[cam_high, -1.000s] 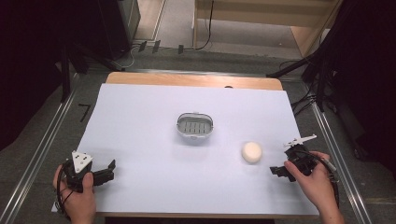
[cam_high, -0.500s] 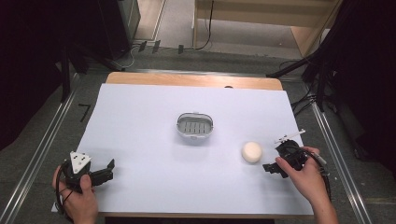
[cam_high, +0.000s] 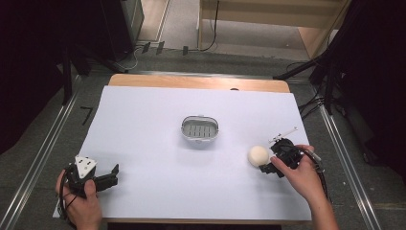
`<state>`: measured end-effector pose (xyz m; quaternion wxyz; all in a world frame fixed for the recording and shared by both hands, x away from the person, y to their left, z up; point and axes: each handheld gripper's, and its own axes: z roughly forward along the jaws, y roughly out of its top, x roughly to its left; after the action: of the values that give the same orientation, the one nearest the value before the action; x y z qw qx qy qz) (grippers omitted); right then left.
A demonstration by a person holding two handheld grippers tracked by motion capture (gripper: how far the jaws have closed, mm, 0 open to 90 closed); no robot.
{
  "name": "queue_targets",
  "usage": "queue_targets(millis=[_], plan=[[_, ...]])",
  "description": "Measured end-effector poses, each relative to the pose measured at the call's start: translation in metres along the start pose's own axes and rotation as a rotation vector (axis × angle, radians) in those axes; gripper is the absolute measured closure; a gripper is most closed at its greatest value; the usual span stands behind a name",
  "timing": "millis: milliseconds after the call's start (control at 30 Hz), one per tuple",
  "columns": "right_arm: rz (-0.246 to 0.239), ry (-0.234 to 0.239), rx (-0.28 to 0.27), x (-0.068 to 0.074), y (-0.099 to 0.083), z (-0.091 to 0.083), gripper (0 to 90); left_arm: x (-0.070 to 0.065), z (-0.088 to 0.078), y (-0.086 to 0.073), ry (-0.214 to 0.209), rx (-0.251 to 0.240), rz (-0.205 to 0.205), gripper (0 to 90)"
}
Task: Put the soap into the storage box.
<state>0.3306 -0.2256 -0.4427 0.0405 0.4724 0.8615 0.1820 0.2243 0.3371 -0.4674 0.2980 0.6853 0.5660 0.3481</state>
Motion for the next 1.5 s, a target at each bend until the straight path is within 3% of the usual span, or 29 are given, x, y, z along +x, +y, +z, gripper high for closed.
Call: queue_targets(millis=[200,433,733,1500], plan=[[0.033,0.018,-0.012,0.005,0.007,0.006,18.4,0.000,0.000,0.000,0.003,-0.004,-0.004,0.1],[0.034,0.029,-0.023,0.011,0.016,0.010,21.2,0.000,0.000,0.000,0.001,0.001,0.002,0.1],[0.063,-0.004,-0.028,0.015,0.026,0.018,23.5,0.000,0.000,0.000,0.001,0.006,0.006,0.1],[0.110,-0.013,-0.039,0.012,0.030,0.023,24.6,0.000,0.001,0.000,-0.002,0.005,0.004,0.1]])
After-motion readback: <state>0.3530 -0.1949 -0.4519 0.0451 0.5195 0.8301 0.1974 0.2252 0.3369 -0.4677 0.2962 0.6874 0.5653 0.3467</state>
